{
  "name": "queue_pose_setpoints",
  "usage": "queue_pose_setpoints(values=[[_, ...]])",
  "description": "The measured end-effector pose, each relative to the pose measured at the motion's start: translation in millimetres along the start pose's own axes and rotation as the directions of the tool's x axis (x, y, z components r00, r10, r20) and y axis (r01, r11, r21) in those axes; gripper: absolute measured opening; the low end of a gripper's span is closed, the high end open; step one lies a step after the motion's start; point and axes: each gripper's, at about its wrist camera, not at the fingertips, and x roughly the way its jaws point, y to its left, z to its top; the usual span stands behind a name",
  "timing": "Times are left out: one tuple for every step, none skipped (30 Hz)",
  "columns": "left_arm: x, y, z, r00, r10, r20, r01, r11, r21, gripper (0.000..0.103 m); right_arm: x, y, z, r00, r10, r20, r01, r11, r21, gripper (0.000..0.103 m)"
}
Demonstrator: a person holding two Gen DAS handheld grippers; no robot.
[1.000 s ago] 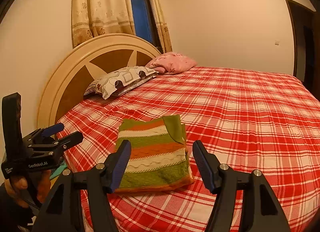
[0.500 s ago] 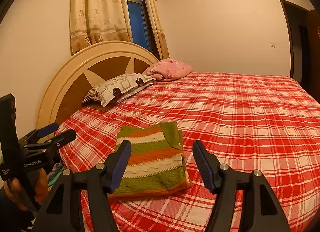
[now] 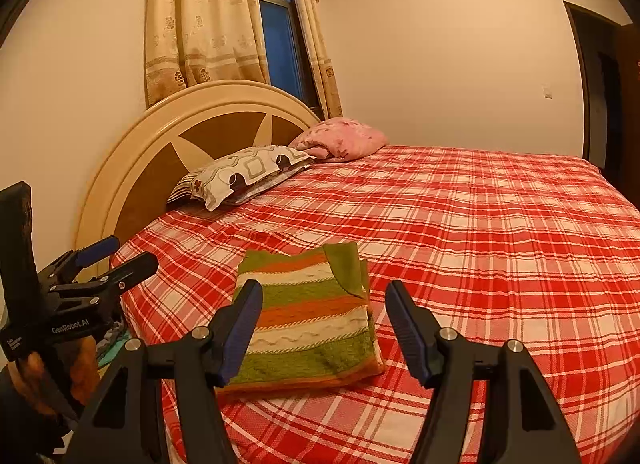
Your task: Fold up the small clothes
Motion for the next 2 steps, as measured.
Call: queue_pose_setpoints(values=[[-0.1, -0.4, 0.0, 1.000, -0.004, 0.001, 0.004, 1.000, 0.003, 0.103, 0.3, 0.3, -0.5, 1.000, 0.001, -0.002, -0.001, 1.000, 0.000, 0.065], [-0.3, -0.8, 0.0, 1.000, -0.002, 0.002, 0.002, 1.000, 0.006, 0.103, 0.4, 0.4, -1.3, 1.000, 0.001, -0.004, -0.001, 1.000, 0.000, 0.065]])
